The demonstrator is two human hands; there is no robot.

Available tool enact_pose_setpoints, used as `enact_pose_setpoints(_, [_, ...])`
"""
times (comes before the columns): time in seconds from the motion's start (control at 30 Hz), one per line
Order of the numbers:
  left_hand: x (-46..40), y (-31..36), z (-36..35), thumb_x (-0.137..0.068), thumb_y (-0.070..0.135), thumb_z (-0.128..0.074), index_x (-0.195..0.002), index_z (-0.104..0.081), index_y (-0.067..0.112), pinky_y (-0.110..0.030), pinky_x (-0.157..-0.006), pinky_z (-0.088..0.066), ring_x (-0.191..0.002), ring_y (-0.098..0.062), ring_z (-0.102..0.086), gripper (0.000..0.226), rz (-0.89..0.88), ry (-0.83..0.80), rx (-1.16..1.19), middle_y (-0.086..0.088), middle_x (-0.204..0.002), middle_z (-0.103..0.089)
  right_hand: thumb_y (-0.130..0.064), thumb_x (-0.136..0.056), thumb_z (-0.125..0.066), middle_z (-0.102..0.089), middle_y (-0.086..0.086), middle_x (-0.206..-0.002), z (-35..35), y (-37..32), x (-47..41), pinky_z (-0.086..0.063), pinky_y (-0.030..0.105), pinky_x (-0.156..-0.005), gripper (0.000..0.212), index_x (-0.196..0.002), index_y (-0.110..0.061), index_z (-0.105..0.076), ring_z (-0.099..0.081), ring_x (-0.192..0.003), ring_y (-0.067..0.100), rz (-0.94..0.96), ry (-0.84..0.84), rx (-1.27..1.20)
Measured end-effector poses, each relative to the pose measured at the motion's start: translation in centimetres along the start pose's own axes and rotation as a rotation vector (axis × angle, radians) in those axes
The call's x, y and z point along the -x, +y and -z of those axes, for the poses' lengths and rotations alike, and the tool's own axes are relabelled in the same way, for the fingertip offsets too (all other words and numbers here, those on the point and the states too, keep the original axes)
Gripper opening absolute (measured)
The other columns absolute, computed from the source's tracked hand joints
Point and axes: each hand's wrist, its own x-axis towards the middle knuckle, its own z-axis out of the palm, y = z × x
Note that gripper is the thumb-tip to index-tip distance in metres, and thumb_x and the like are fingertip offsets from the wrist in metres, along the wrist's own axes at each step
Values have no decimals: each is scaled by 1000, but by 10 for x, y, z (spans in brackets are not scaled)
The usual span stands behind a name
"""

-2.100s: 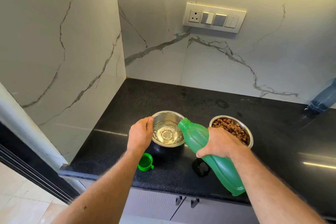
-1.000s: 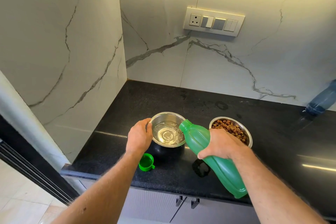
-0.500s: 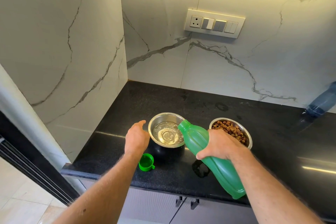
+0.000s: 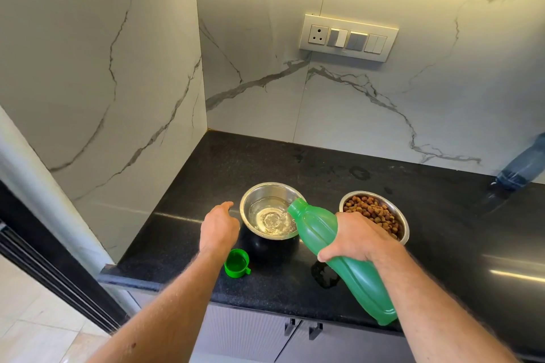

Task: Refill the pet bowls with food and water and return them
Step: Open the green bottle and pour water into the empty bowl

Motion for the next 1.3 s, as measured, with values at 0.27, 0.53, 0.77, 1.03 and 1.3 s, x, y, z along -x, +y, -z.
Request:
enact_pose_setpoints(0.27, [0, -7, 0, -95, 5, -47, -140, -55, 18, -32, -88, -52, -106, -18, -61, 48, 28, -40, -82, -8, -136, -62, -69, -43, -86, -68, -6, -95, 1, 0, -1, -61, 39, -81, 83, -109, -26, -61, -68, -83, 13, -4, -3, -14])
enact_pose_setpoints(0.53, [-2, -6, 0, -96, 6, -49, -142, -54, 18, -36, -93, -54, -116, -23, -62, 47, 32, -70, -74, -8, -140, -58, -69, -45, -86, -65, -6, -97, 0, 1, -1, -59, 37, -81, 83, -110, -26, -59, -65, -84, 12, -5, 0, -8])
enact_pose_setpoints(0.77, [-5, -6, -1, -97, 10, -48, -142, -53, 20, -25, -74, -50, -97, -14, -59, 47, 38, -69, -102, -7, -139, -59, -69, -44, -86, -65, -7, -98, 1, 0, -2, -59, 38, -82, 85, -111, -26, -59, -65, -85, 12, -3, 3, -18])
enact_pose_setpoints(1.03, [-5, -6, 0, -95, 12, -48, -140, -55, 19, -30, -77, -58, -94, -16, -65, 46, 55, -104, -127, -8, -132, -62, -70, -45, -86, -65, -7, -95, 2, -1, -1, -58, 36, -79, 84, -111, -26, -60, -65, -83, 11, 5, 18, 37])
enact_pose_setpoints(1.3, [-5, -5, 5, -94, 11, -50, -139, -55, 18, -31, -84, -57, -97, -18, -65, 46, 39, -74, -118, -8, -131, -63, -73, -41, -83, -65, -7, -94, 3, 2, -1, -59, 35, -78, 85, -108, -26, -60, -64, -81, 11, 5, 24, 53])
